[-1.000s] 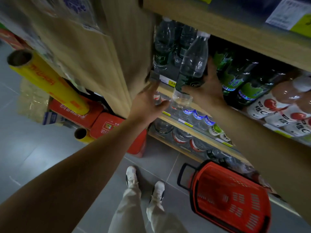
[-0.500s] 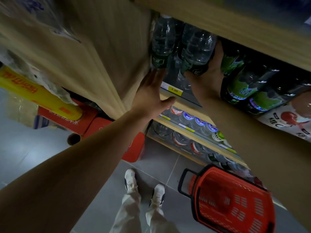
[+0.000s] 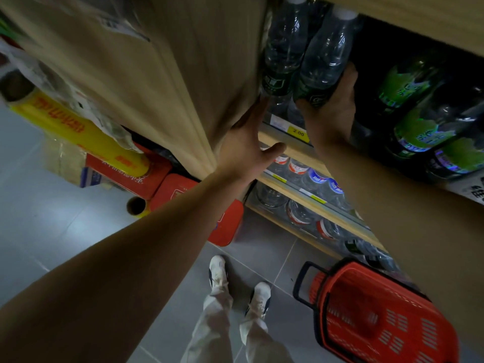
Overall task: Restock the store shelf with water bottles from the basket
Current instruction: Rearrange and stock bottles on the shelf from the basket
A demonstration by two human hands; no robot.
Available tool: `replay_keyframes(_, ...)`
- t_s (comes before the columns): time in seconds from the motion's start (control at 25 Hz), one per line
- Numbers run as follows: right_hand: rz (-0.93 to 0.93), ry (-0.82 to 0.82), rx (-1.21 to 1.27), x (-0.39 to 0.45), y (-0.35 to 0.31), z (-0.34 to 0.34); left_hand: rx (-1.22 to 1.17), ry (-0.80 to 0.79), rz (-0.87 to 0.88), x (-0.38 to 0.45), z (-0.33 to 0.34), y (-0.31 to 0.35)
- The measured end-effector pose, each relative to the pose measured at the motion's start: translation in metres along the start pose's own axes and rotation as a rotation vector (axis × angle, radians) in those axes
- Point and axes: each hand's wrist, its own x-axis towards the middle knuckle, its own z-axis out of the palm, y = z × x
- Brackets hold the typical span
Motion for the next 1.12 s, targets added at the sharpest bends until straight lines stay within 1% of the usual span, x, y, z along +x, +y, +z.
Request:
replay_keyframes(0.16, 0.023, -0.016, -0.031, 0.003, 0.001, 0.005, 0.014, 0.004, -0.026, -0.014, 0.002, -0.005)
replay_keyframes(0.32, 0.105, -0.104, -0.069, -0.009, 0.0, -0.002, -0.001, -0.004, -0.035, -0.03, -0.004, -0.004)
replay_keyframes(0.4, 0.069, -0.114, -0.091, -0.029, -0.002, -0.01, -0.014, -0.011, -0.061, -0.043, -0.012, -0.003)
replay_keyframes(0.48, 0.024, -0.149, -0.125, -0.057, -0.003, -0.021, -0.015, -0.032, -0.133, -0.064, -0.018, -0.007)
replay_keyframes(0.64, -0.106, -0.319, -0.171, -0.134, 0.002, -0.027, 0.032, -0.088, -0.277, -0.125, -0.034, -0.028)
replay_keyframes(0.8, -0.164, -0.55, -0.251, -0.218, 0.004, -0.011, 0.061, -0.132, -0.44, -0.211, -0.06, -0.059)
replay_keyframes(0.92, -0.202, -0.729, -0.283, -0.276, -0.005, 0.015, 0.07, -0.159, -0.552, -0.281, -0.086, -0.09)
replay_keyframes(1.12, -0.277, -0.923, -0.368, -0.367, -0.03, 0.08, 0.058, -0.14, -0.752, -0.373, -0.14, -0.16)
